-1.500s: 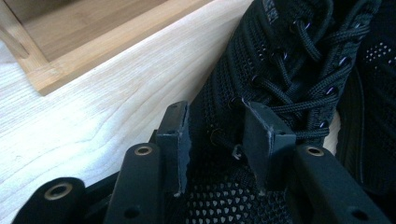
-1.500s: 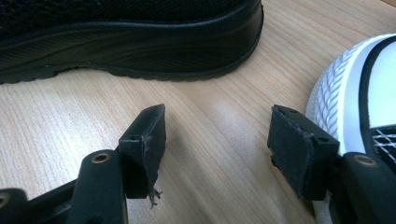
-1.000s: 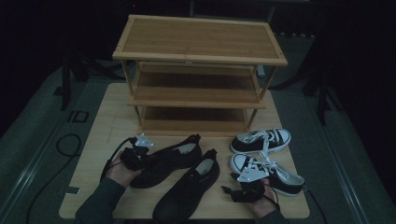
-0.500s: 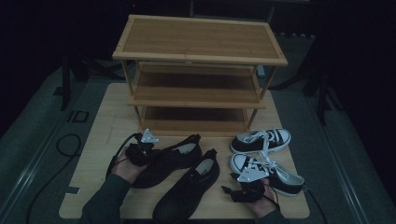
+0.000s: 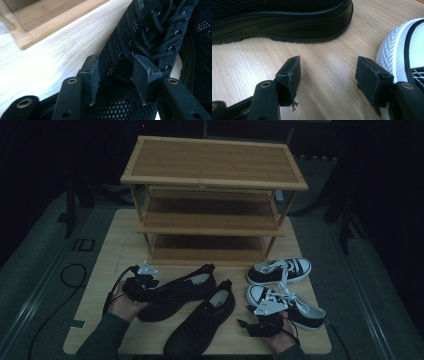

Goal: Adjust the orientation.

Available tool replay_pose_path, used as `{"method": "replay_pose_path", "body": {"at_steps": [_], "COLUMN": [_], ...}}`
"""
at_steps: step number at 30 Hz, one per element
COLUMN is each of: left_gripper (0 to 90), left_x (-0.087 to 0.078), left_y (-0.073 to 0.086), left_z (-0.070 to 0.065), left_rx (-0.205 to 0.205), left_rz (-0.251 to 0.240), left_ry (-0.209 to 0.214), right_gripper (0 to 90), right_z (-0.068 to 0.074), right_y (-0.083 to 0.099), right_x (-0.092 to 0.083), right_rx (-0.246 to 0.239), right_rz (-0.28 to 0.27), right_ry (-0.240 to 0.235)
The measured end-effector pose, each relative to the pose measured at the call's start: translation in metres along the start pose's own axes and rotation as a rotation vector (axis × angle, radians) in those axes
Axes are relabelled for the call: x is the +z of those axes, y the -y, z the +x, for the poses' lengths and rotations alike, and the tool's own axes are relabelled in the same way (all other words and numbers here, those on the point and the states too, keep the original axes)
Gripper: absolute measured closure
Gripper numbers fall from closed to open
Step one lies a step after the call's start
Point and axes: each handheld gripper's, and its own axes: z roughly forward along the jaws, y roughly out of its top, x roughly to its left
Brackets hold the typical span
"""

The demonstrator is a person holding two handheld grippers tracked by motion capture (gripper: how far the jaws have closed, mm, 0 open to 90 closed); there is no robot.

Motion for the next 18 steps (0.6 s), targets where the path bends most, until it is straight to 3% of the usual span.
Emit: {"method": "replay_pose_path", "body": {"at_steps": [4,13,17,18], "left_gripper": [52.8,55.3,70.1,79.2], "left_x": [-0.007,0.009,0.014,0.013], "left_y": [0.003,0.002,-0.001,-0.002], "left_z": [-0.001,0.000,-0.004,-0.006], "left_rx": [-0.014,-0.045,-0.025,-0.016], "left_rz": [-0.017,0.049,0.095,0.101], "left_ry": [0.006,-0.009,0.002,0.008], "right_gripper": [36.6,36.6,36.6,36.5], "right_z": [0.000,0.000,0.000,0.000], "right_y": [0.000,0.000,0.000,0.000], "right_x": [0.000,0.000,0.000,0.000], "right_rx": [0.001,0.001,0.001,0.001], "right_rz": [0.000,0.000,0.000,0.000], "right_ry": [0.000,0.000,0.000,-0.001]}}
